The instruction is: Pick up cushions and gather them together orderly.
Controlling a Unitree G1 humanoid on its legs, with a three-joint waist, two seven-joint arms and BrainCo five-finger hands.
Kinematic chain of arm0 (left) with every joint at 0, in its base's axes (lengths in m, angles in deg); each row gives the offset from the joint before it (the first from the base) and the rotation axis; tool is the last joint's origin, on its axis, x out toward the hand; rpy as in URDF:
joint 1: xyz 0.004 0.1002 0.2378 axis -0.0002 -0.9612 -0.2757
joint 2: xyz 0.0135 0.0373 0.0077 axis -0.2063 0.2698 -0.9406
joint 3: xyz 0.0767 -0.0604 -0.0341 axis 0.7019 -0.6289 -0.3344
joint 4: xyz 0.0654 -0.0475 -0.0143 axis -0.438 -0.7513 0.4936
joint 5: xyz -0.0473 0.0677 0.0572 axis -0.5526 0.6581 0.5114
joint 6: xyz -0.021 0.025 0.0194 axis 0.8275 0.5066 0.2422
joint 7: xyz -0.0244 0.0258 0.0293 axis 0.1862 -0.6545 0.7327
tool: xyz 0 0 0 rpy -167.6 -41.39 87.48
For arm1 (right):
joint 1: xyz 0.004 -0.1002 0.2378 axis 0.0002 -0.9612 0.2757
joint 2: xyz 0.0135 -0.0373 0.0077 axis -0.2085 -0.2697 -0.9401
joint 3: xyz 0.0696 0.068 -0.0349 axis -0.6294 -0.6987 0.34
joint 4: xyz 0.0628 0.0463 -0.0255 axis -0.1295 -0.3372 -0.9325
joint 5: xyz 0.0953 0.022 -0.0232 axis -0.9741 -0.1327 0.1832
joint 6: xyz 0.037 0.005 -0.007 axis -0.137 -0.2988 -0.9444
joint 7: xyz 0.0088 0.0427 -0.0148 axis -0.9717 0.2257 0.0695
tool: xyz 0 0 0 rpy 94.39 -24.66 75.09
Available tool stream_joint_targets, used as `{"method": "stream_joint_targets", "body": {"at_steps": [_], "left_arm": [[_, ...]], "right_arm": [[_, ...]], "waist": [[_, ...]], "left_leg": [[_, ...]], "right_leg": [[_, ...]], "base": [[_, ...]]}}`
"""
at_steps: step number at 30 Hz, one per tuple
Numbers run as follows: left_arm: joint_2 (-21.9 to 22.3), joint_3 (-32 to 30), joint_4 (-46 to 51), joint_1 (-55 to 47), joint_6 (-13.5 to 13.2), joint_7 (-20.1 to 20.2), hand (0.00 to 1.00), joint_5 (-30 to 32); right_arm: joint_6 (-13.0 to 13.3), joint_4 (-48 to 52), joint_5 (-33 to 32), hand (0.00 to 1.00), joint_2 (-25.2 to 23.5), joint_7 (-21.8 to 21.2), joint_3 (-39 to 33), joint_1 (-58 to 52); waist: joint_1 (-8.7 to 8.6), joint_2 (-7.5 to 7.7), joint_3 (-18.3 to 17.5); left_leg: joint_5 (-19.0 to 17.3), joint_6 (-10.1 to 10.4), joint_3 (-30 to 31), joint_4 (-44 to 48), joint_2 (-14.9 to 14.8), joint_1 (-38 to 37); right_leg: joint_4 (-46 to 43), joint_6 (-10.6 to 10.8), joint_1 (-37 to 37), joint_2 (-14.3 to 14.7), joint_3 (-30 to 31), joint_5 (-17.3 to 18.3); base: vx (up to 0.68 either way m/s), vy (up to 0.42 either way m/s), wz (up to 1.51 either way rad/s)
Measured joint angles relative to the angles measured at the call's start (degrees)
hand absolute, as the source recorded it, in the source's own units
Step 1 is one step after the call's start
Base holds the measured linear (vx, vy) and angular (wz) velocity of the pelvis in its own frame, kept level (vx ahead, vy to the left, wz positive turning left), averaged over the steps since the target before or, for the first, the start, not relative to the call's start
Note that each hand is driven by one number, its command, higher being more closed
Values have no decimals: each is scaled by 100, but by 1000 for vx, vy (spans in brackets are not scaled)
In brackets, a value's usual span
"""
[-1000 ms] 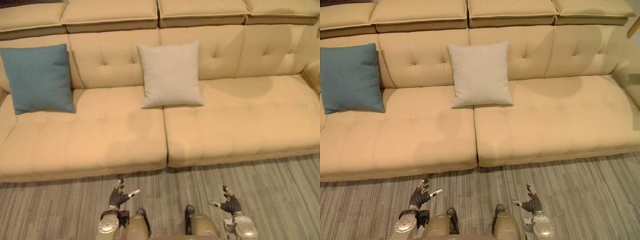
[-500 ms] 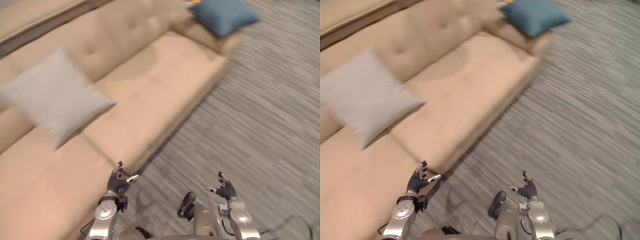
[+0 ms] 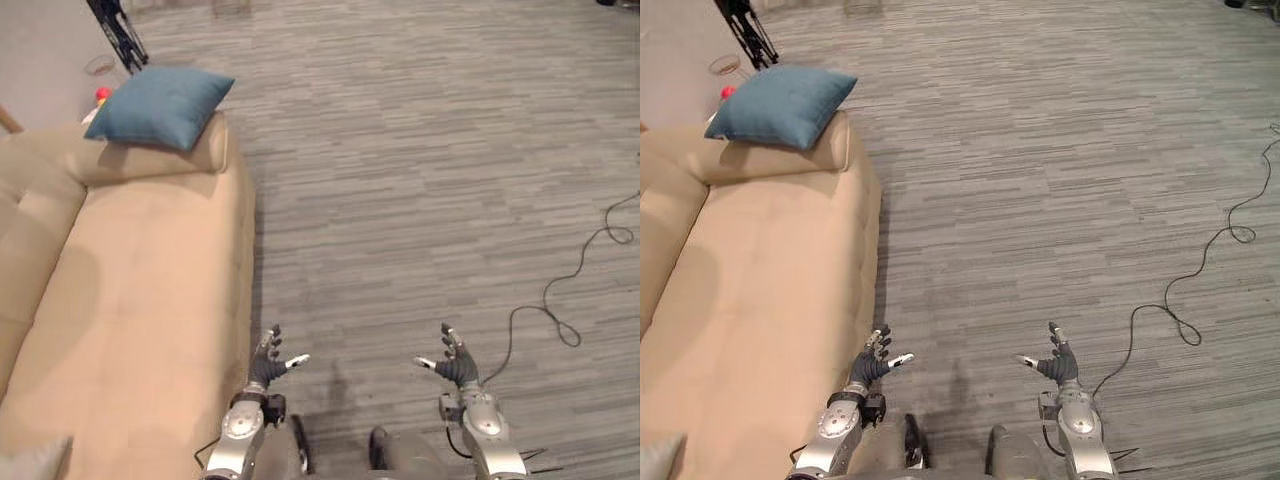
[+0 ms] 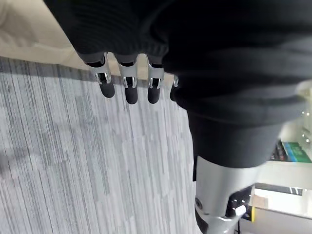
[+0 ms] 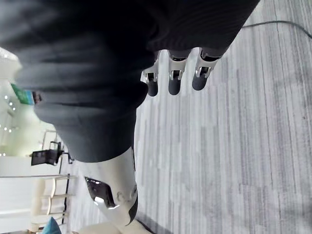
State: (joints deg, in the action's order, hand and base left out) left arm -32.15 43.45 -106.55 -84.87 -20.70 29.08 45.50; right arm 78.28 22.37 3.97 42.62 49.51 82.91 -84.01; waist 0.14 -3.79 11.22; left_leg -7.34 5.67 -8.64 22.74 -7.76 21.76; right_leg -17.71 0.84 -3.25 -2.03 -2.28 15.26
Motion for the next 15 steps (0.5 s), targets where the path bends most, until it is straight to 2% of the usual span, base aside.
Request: {"method": "stream_joint_targets", "body": {"at_steps": [1, 2, 3, 4, 5, 6, 7, 8, 9, 10, 11, 13, 14, 15], "left_arm": [[27, -17, -8, -11, 6, -15, 0, -2], [29, -116, 16, -91, 3, -71, 0, -2], [33, -221, 15, -96, 2, -91, 0, -2], [46, -236, 8, -101, 5, -97, 0, -3], [54, -213, -1, -113, 12, -102, 0, -7], [39, -168, -14, -173, 16, -89, 0, -9], [42, -130, -11, -210, 25, -87, 0, -13], [29, -89, -3, -260, 47, -92, 0, -17], [31, -90, 4, -282, 46, -95, 0, -19], [41, -90, 9, -292, 46, -112, 0, -30], [23, -85, 14, -251, 46, -109, 0, -73], [27, -82, 12, -95, 47, -110, 0, -117], [55, -76, 1, 39, 49, -108, 0, -122], [77, -91, -6, 82, 50, -110, 0, -119]], "right_arm": [[-6, -108, -4, 0, -9, 4, 13, 42], [-21, -218, -5, 0, -56, 10, 86, 98], [-11, -241, -5, 0, -53, 9, 100, 95], [-11, -289, -5, 0, -59, 8, 98, 101], [-18, -338, -1, 0, -93, 1, 64, 171], [-18, -413, 8, 0, -172, -7, 4, 186], [-18, -468, 15, 0, -204, -9, -9, 177], [-34, -553, 37, 0, -219, -23, -6, 98], [-34, -584, 69, 0, -220, -31, -6, 84], [-33, -615, 73, 0, -214, -47, -17, 104], [-24, -620, 71, 0, -211, -73, -19, 168], [-20, -620, 71, 0, -145, -82, -55, 206], [-31, -629, 70, 0, -51, -93, -98, 249], [-32, -630, 70, 0, -16, -95, -96, 263]], "waist": [[116, -28, -40], [183, 133, -117], [143, 287, -194], [146, 345, -200], [137, 379, -195], [62, 397, -184], [56, 395, -184], [69, 385, -189], [71, 374, -196], [64, 311, -225], [38, 234, -237], [-38, 114, -200], [-76, -43, -108], [-93, -97, -79]], "left_leg": [[232, -185, -52, -6, 17, -83], [87, -447, -216, 154, 227, -77], [-228, -665, -291, 392, 383, -13], [-404, -763, -355, 471, 469, -33], [-653, -837, -446, 544, 613, -195], [-864, -938, -499, 518, 771, -549], [-953, -1003, -493, 496, 832, -767], [-1080, -1062, -492, 342, 935, -1268], [-1078, -1069, -488, 213, 978, -1504], [-1076, -1070, -474, -58, 999, -1885], [-1073, -1063, -374, -431, 999, -2258], [-1057, -979, -215, -840, 944, -2633], [-1146, -739, -148, -991, 797, -2934], [-1191, -623, -137, -1004, 724, -3040]], "right_leg": [[2, 78, 62, 10, 149, 54], [125, 188, 187, -191, 295, 147], [5, 400, 186, -432, 314, 259], [-328, 464, 82, -535, 340, 308], [-1426, 668, -315, -713, 422, 272], [-2726, 1379, -717, -917, 430, -121], [-3305, 1476, -882, -986, 398, -251], [-4100, 1061, -1098, -1199, 46, -149], [-4242, 878, -1160, -1311, -242, -49], [-4217, 524, -1344, -1435, -822, 148], [-3955, 242, -1679, -1401, -1374, 319], [-3259, 138, -2095, -1349, -1841, 389], [-2349, 88, -2407, -1107, -1892, 214], [-1934, 68, -2525, -951, -1872, 20]], "base": [[525, 354, -78], [570, 341, -36], [572, 322, -10], [540, 306, -3], [532, 309, -1], [539, 303, 6], [580, 256, 7], [612, 177, 2], [732, 165, -5], [720, 125, -2], [596, 83, 4], [611, 24, 34], [626, -18, 40], [656, -55, 27]]}}
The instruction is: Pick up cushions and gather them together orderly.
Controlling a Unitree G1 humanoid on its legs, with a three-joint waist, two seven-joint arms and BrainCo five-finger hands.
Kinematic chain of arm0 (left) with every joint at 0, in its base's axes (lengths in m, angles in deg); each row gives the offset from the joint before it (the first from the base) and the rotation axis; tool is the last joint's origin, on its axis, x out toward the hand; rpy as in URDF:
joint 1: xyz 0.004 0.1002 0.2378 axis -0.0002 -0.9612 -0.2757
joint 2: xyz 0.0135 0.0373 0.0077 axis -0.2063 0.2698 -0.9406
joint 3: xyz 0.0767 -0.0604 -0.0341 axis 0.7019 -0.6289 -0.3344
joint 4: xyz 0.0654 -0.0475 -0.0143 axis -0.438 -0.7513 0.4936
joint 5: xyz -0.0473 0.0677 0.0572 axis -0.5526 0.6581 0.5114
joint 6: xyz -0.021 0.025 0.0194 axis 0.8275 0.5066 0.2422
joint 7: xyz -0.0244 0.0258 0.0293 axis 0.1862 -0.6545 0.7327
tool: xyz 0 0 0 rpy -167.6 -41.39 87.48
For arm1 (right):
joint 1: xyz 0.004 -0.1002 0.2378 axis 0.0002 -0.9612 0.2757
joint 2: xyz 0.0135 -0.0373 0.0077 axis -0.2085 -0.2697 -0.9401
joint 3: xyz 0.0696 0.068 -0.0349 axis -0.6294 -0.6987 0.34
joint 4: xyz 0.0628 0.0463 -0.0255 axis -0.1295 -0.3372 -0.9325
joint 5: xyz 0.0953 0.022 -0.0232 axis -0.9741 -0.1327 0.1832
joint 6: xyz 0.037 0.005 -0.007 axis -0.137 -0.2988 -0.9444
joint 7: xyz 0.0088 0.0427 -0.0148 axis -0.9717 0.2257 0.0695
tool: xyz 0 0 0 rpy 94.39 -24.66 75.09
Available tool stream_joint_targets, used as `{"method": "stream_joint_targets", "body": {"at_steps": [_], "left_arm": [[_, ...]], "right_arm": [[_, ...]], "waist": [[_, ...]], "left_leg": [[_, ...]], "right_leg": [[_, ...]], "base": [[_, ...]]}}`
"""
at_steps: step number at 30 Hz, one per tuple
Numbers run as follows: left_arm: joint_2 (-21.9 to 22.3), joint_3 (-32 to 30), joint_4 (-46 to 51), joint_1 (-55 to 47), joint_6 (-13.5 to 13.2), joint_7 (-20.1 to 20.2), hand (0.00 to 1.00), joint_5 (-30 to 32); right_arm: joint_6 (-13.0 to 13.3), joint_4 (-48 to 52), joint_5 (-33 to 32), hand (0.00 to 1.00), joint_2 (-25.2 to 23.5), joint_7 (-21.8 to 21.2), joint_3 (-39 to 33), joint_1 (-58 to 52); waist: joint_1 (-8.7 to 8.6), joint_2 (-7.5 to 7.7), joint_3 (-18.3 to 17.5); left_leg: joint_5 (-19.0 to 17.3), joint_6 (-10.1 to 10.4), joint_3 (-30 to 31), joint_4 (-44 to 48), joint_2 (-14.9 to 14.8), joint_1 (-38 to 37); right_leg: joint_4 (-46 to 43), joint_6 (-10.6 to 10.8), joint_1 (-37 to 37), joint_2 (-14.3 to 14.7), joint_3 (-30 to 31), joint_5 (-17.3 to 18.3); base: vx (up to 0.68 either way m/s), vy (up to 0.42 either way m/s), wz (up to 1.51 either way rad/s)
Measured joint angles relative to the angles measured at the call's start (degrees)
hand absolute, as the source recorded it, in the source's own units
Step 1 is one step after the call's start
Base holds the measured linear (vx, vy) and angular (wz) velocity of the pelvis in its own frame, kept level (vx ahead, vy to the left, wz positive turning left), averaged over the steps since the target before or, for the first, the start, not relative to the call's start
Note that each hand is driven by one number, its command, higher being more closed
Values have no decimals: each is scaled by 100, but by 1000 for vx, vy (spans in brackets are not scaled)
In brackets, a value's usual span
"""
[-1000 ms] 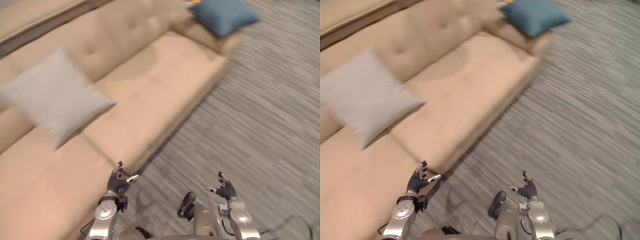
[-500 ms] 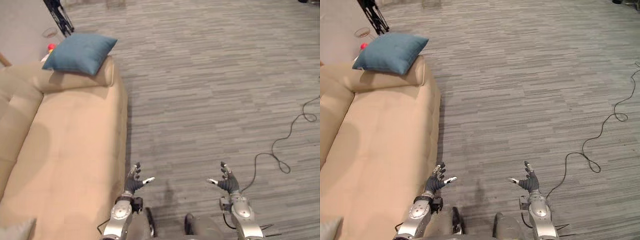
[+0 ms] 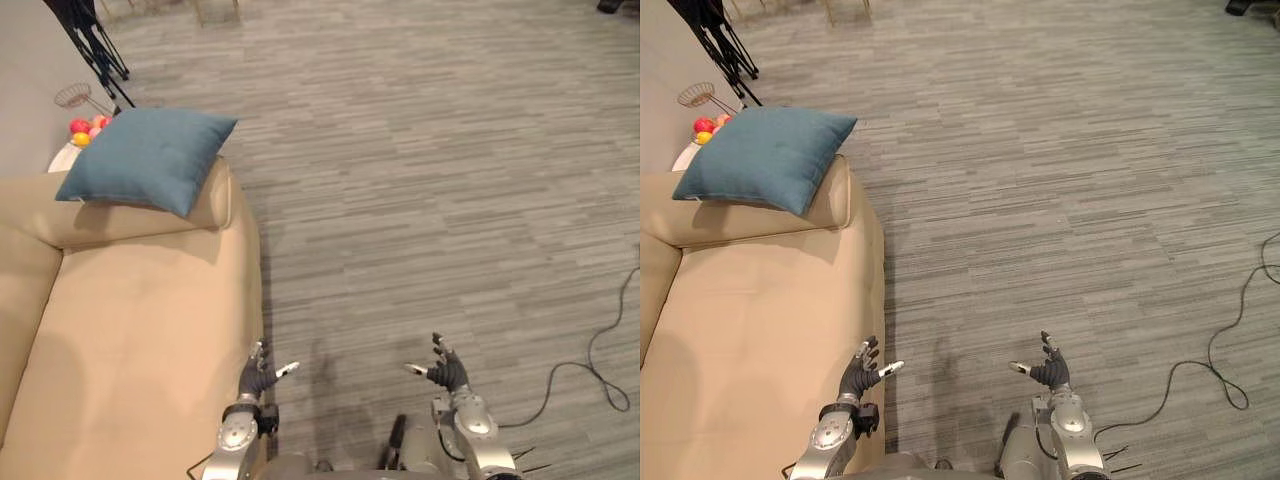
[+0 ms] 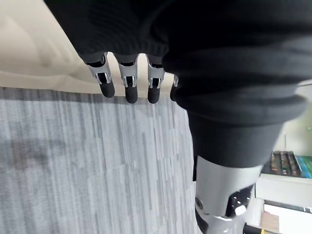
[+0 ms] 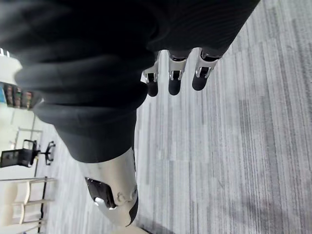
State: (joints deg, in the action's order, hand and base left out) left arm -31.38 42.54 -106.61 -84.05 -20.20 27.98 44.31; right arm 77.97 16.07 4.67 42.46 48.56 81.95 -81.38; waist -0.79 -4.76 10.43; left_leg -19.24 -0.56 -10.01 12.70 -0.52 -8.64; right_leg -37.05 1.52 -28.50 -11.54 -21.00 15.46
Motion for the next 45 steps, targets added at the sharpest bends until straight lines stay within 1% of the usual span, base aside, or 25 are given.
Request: {"method": "stream_joint_targets", "body": {"at_steps": [2, 3, 4, 5, 7, 8, 9, 11, 14, 17, 18, 19, 20, 22, 24, 26, 27, 29, 31, 34, 36, 37, 39, 42, 45], "left_arm": [[-39, -67, -7, 103, -3, -12, 0, 14], [-152, -138, -40, 83, -6, -36, 0, 62], [-113, -123, -143, 110, -2, -70, 0, 64], [-9, -126, -251, 204, 20, -109, 0, 69], [196, -248, -284, 271, 52, -111, 0, 74], [283, -354, -278, 251, 44, -114, 0, 50], [284, -422, -274, 245, 34, -115, 0, 43], [269, -573, -256, 175, 42, -128, 0, -22], [212, -592, -21, -58, 33, -128, 0, -83], [250, -601, -11, -234, 39, -128, 0, -80], [307, -604, 11, -307, 37, -130, 0, -76], [294, -638, -15, -329, 48, -128, 0, -73], [327, -837, -17, -283, 54, -136, 0, -74], [510, -1078, -19, -317, 64, -134, 0, -74], [507, -1084, -26, -435, 59, -141, 0, -78], [398, -1167, -56, -440, 71, -256, 0, -79], [402, -1203, -57, -444, 70, -265, 0, -80], [384, -1226, -50, -557, 55, -356, 0, -119], [388, -1244, -51, -591, 56, -356, 0, -119], [431, -1188, 33, -582, 54, -359, 0, -116], [407, -1183, 141, -564, 51, -364, 0, -106], [345, -1183, 140, -559, 53, -364, 0, -101], [562, -1035, 149, -459, 53, -346, 0, -55], [641, -976, 212, -450, 53, -348, 0, -50], [640, -970, 373, -442, 48, -344, 0, -56]], "right_arm": [[-13, 0, 2, 0, 34, -5, 15, -27], [-13, 10, 6, 0, 44, -8, 37, -158], [-28, -5, 6, 0, 96, -4, 3, -175], [-90, -55, 6, 0, 190, -10, -53, -111], [-128, -42, 5, 0, 211, -18, -184, -86], [-124, -40, 4, 0, 187, -15, -130, -56], [-124, -44, -1, 0, 188, -14, -126, -54], [-95, -27, -15, 0, 94, -4, -129, 1], [-96, -58, -75, 0, 156, 5, -142, 123], [-97, -191, -193, 0, 211, 10, -135, 67], [-98, -300, -193, 0, 318, 12, -130, 43], [-106, -413, -194, 0, 282, 19, -131, 83], [-106, -499, -188, 0, 197, -8, -121, 181], [-91, -538, -186, 0, 193, -4, -137, 238], [-93, -624, -175, 0, 208, -15, -164, 158], [-94, -623, -170, 0, 161, -29, -149, 61], [-93, -622, -168, 0, 165, -29, -144, 22], [-65, -562, -162, 0, 152, -38, -134, -148], [-47, -464, -164, 0, 136, -39, -140, -265], [-52, -78, -181, 0, 4, -35, -147, -632], [-55, 216, -225, 0, -149, -23, -157, -838], [-51, 336, -242, 0, -190, -20, -185, -947], [-60, 455, -328, 0, -175, -21, -426, -1129], [-50, 784, -458, 0, -251, -24, -513, -1163], [-25, 857, -611, 0, -480, -17, -618, -1168]], "waist": [[-22, -2, 28], [-68, 193, -76], [-151, 117, -83], [-155, -116, -72], [-146, -103, -23], [-126, -145, 5], [-94, -145, 44], [71, 27, 153], [233, 38, 144], [248, 3, 122], [283, -130, 35], [355, -103, -9], [349, 151, -57], [324, 190, -59], [312, 204, -71], [302, 277, -75], [296, 274, -76], [307, 255, -111], [304, 251, -109], [190, 258, -114], [169, 442, -155], [131, 541, -177], [302, 315, -272], [312, 254, -298], [312, 274, -300]], "left_leg": [[-140, 389, 17, -13, -151, -466], [-305, 678, 200, 188, -151, -801], [-332, 726, 271, 384, -266, -860], [-142, 952, 268, 879, -491, -720], [1752, 860, 232, 2739, -707, 90], [1781, 765, 109, 3793, -1037, 507], [1538, 409, -131, 4755, -1386, 895], [1135, 190, -423, 5399, -1639, 1627], [798, 278, -883, 3975, -1498, 2566], [1146, 480, -1884, 1168, -1006, 2697], [1931, 255, -2395, 263, -918, 2684], [1962, -660, -2493, 304, -897, 2629], [1761, -696, -2628, 544, -687, 2706], [1211, -1250, -2570, 918, -617, 2633], [776, -1089, -2233, 1076, -446, 2265], [510, -1031, -1502, 1008, -80, 1735], [511, -1031, -1336, 938, -9, 1604], [513, -1027, -636, 735, 178, 1128], [512, -1026, -172, 745, 246, 1009], [334, -733, 1027, 979, 251, 931], [-46, -335, 1877, 1438, 329, 1048], [-176, -192, 2141, 1630, 422, 1093], [-283, 46, 2539, 1755, 239, 1180], [79, 526, 2036, 1562, -148, 1331], [201, 460, 250, 1398, -845, 1390]], "right_leg": [[2091, -97, -89, 492, 192, -1295], [2665, -397, -88, 621, 543, -2497], [2307, -587, -150, 630, 623, -2917], [1613, -710, -268, 684, 502, -2364], [1220, -616, 97, 599, 467, -1632], [1412, -605, 546, 674, 419, -1472], [1617, -604, 988, 753, 394, -1323], [2146, -551, 1958, 791, 430, -1082], [2856, -287, 2807, 697, 409, -971], [3306, 165, 3617, 559, 61, -718], [3410, 371, 3881, 700, -102, -559], [3402, 452, 3987, 690, -115, -439], [3282, 558, 4033, 464, -262, -411], [2396, 864, 4017, 217, -410, -415], [356, 1365, 3579, -229, -232, -805], [-2000, 1140, 2733, -573, 230, -660], [-2139, 1004, 2607, -576, 272, -570], [-1647, 572, 1983, -461, 537, -179], [-983, 500, 1573, -232, 1051, -86], [610, 671, 1249, 494, 2576, -142], [1268, 860, 1177, 844, 3440, -367], [1252, 862, 1217, 819, 3521, -817], [726, 502, 1231, 721, 2746, -472], [772, 297, 1483, 505, 1882, -309], [1001, 109, 1894, 396, 1104, -253]], "base": [[821, -132, 25], [828, -183, 48], [834, -206, 39], [940, -237, 34], [754, -197, 19], [579, -151, 7], [697, -176, 4], [667, -82, -5], [641, 29, 5], [616, 131, 46], [650, 175, 63], [674, 194, 65], [538, 150, 59], [683, 216, 101], [671, 247, 116], [600, 128, 150], [558, 28, 163], [578, -58, 164], [414, -147, 164], [425, -296, 211], [276, -366, 225], [264, -455, 227], [243, -447, 182], [106, -304, 149], [4, -214, 123]]}}
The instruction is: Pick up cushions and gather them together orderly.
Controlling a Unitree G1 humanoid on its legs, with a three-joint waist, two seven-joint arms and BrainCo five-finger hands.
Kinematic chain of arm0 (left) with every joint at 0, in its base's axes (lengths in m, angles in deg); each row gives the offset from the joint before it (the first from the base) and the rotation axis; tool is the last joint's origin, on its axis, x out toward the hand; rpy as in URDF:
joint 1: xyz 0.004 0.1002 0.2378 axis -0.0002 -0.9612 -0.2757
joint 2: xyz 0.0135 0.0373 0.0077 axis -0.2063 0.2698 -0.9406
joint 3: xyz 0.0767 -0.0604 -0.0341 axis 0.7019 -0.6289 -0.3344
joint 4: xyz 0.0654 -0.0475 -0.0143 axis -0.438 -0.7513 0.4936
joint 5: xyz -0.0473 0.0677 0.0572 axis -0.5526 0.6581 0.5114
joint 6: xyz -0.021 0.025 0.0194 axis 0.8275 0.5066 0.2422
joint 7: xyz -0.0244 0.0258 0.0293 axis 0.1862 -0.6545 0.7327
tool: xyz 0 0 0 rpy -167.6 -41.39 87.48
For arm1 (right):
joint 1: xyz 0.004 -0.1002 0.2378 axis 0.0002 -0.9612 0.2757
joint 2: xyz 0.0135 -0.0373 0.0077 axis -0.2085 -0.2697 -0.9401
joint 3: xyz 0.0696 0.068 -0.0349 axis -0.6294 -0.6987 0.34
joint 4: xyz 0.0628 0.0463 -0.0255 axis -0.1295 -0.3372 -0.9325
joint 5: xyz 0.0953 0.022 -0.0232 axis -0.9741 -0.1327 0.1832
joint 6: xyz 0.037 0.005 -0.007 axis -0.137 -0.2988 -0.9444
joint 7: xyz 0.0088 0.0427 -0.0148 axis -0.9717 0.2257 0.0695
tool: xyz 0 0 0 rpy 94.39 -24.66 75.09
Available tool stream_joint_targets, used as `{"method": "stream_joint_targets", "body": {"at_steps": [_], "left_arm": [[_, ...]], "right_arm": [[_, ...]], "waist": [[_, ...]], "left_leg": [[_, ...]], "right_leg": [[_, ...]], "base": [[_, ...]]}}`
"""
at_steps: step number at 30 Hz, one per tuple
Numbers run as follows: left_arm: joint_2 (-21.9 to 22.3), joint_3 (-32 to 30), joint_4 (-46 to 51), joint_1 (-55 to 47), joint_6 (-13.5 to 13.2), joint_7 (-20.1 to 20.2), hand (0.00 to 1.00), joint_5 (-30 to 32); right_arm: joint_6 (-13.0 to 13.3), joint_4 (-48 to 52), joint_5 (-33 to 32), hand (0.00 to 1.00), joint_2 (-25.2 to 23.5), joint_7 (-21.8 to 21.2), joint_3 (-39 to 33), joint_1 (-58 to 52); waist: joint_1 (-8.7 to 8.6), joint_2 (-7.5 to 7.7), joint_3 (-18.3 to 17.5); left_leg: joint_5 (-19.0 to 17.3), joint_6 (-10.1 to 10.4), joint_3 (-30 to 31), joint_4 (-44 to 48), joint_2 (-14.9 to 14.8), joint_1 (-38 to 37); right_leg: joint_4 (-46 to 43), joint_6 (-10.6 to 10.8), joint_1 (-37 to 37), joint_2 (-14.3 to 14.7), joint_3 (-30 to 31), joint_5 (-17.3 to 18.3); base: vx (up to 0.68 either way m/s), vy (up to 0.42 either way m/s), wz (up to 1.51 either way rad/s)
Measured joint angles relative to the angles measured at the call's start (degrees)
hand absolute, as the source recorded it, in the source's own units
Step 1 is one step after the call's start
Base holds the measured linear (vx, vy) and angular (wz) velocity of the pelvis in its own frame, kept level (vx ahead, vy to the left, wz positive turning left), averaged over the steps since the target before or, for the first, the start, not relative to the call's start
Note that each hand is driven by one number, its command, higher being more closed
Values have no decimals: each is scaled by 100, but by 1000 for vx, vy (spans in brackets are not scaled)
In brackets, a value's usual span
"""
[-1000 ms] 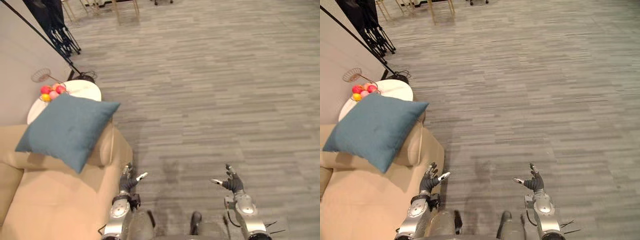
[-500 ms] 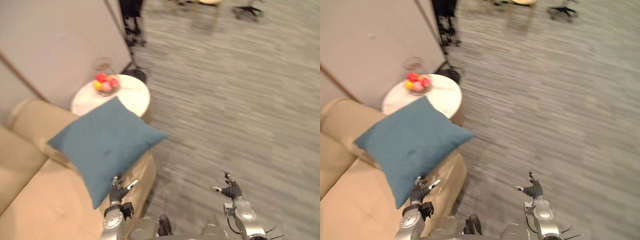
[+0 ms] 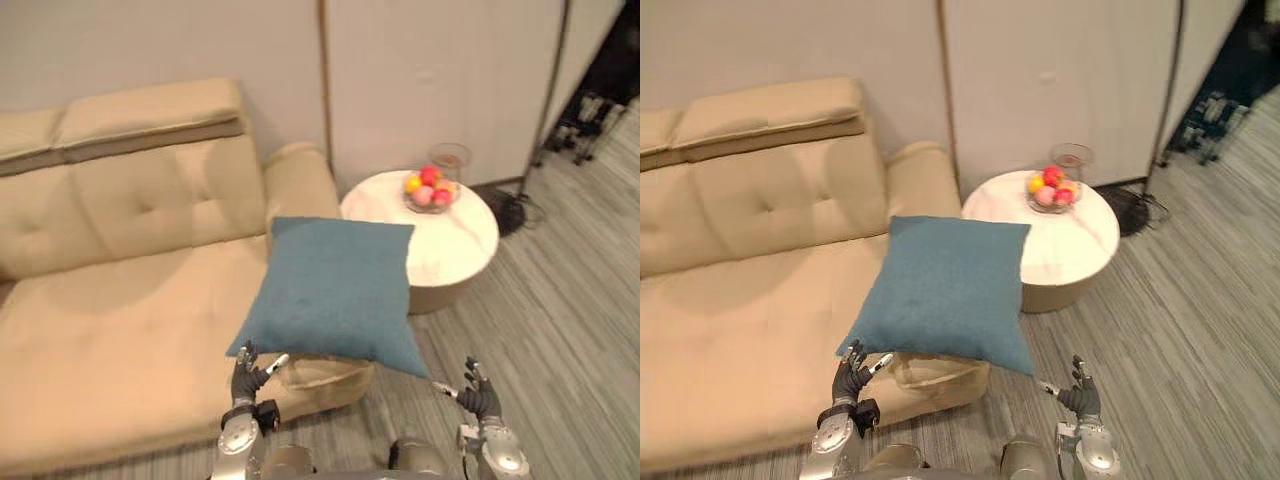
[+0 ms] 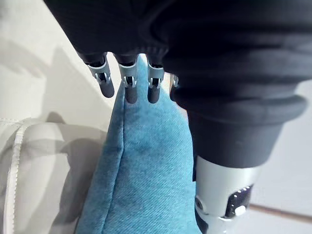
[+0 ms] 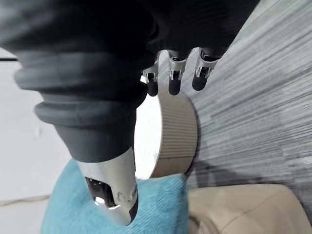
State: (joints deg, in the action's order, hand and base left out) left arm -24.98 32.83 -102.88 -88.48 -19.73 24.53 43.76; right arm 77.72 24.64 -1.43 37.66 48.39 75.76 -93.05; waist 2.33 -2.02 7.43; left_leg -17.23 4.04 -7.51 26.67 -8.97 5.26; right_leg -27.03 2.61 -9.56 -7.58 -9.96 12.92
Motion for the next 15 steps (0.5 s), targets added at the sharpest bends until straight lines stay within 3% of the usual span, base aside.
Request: {"method": "stream_joint_targets", "body": {"at_steps": [2, 4, 7, 10, 15], "left_arm": [[-58, 6, -5, -29, 1, 0, 0, -2], [-220, 82, -126, -49, 4, 7, 0, 1], [-546, 172, -458, 15, 13, 14, 0, 25], [-953, 170, -508, 129, 15, 130, 0, 104], [-1456, -92, -596, 456, 9, 122, 0, 189]], "right_arm": [[34, -19, -83, 0, -79, 2, -21, 9], [91, -197, -106, 0, -114, 9, -30, 20], [79, -739, -142, 0, -104, 13, -264, 127], [71, -957, -276, 0, -28, 38, -755, 178], [52, -988, -299, 0, 325, 26, -931, 585]], "waist": [[35, 127, -17], [-44, 200, -84], [-146, 224, -139], [-208, 255, -186], [-331, 246, -190]], "left_leg": [[117, -285, -844, -148, -254, -32], [305, -370, -1368, -391, -371, -62], [605, -46, -1480, -715, -272, -48], [982, -57, -1461, -1284, 27, -127], [1205, -53, -1544, -1642, 104, -214]], "right_leg": [[43, -18, 52, -112, -149, 25], [231, 75, 102, -246, -310, -61], [682, 194, 241, -318, -445, -323], [1369, 245, 424, -320, -458, -720], [1571, 216, 372, -293, -351, -909]], "base": [[-47, -91, 63], [4, -14, 56], [40, 88, 35], [76, 79, 18], [5, 17, -1]]}}
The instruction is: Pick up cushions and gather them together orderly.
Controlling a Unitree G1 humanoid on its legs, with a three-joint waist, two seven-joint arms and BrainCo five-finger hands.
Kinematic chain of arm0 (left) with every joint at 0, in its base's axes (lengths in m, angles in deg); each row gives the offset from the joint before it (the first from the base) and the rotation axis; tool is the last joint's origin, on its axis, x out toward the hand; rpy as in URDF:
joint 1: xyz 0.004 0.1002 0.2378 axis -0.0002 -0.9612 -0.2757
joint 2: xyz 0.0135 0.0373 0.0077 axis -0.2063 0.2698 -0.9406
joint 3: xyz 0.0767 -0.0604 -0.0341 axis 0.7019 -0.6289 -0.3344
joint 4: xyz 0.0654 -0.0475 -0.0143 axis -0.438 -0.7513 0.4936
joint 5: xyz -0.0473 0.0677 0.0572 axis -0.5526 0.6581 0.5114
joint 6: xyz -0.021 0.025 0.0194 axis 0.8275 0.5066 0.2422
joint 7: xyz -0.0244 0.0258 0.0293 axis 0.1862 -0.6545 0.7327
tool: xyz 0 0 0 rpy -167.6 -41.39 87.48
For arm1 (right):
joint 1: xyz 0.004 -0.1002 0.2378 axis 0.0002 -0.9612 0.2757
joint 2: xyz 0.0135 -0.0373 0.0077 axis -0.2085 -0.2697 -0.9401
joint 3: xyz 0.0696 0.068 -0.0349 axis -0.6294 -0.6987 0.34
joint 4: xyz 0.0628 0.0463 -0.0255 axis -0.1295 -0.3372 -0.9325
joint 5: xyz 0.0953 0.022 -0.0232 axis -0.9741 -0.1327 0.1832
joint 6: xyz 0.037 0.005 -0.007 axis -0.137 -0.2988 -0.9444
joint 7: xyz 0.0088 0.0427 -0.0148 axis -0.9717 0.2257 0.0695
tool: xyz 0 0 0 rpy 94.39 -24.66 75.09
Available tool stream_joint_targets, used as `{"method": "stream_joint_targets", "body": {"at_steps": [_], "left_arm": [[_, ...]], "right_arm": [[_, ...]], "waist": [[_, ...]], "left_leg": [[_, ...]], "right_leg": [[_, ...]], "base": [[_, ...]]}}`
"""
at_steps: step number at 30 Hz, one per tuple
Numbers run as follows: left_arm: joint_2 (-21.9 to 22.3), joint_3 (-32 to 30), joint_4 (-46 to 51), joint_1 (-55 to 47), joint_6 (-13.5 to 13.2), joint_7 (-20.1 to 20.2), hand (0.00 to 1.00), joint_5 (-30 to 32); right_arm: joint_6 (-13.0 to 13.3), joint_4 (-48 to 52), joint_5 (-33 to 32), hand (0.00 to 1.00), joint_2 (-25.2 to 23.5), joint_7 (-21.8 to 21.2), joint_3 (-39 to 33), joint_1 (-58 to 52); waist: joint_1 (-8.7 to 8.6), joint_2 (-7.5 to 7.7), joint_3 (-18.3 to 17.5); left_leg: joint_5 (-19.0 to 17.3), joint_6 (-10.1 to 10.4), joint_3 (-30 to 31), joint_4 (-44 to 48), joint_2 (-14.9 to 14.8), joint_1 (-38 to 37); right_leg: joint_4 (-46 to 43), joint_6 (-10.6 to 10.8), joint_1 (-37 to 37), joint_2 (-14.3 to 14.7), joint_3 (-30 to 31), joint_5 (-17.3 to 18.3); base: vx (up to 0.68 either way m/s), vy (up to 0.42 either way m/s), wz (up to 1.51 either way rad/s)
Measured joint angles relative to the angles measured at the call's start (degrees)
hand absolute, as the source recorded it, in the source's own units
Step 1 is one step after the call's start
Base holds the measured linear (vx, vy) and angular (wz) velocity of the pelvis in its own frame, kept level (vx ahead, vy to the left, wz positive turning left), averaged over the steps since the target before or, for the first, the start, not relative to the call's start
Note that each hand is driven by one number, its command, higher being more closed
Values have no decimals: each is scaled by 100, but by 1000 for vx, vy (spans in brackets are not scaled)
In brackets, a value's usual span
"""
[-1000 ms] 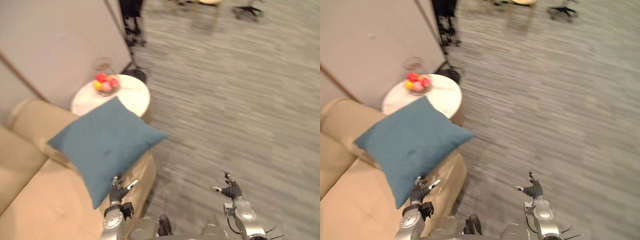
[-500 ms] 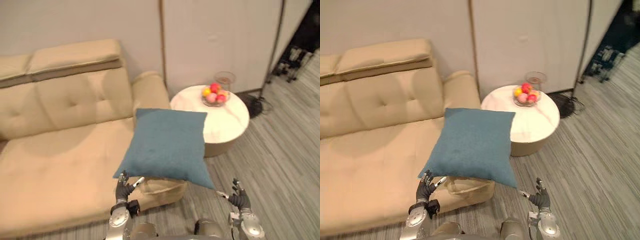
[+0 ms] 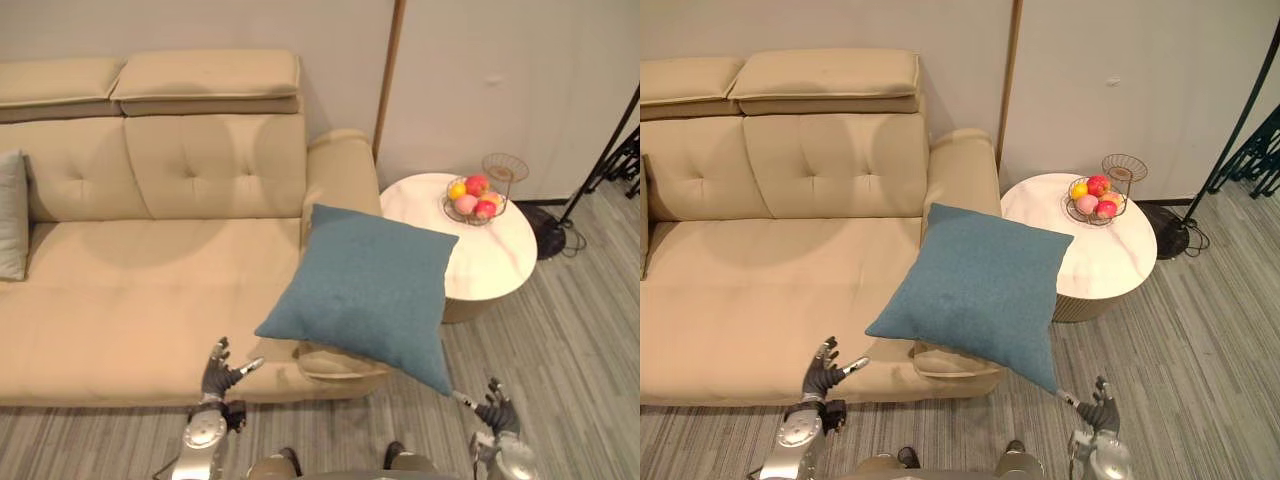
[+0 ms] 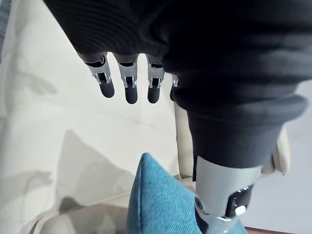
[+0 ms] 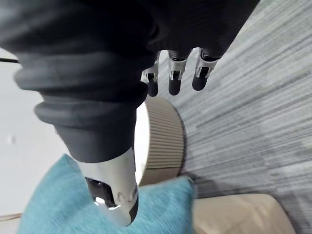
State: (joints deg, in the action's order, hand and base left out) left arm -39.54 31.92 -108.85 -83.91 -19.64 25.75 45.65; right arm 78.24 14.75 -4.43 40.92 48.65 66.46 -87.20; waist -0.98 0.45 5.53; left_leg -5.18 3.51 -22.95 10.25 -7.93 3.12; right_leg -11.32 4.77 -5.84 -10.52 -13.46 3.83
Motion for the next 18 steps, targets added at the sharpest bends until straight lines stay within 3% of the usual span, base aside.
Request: {"method": "stream_joint_targets", "body": {"at_steps": [5, 10, 18], "left_arm": [[-358, -162, -212, 666, -20, -18, 0, -13], [-525, -95, -502, 1467, -71, -28, 0, -32], [-552, 837, -1552, 3834, -96, -144, 0, -37]], "right_arm": [[0, -148, -198, 0, 375, 15, 2, 763], [-6, -235, -231, 0, 598, 19, 70, 1441], [-61, -883, -464, 0, 705, 110, 986, 3387]], "waist": [[-11, -11, 14], [-129, -17, 227], [-183, -4, 915]], "left_leg": [[331, -17, -236, -397, -4, 239], [406, -52, -364, -428, -10, 813], [612, -243, -362, -116, -40, 1721]], "right_leg": [[273, -59, -449, 139, 247, -355], [406, -33, -1017, 184, 474, -557], [570, -106, -1800, 230, 723, -1088]], "base": [[-113, -23, -24], [-162, 1, -17], [-73, -5, -3]]}}
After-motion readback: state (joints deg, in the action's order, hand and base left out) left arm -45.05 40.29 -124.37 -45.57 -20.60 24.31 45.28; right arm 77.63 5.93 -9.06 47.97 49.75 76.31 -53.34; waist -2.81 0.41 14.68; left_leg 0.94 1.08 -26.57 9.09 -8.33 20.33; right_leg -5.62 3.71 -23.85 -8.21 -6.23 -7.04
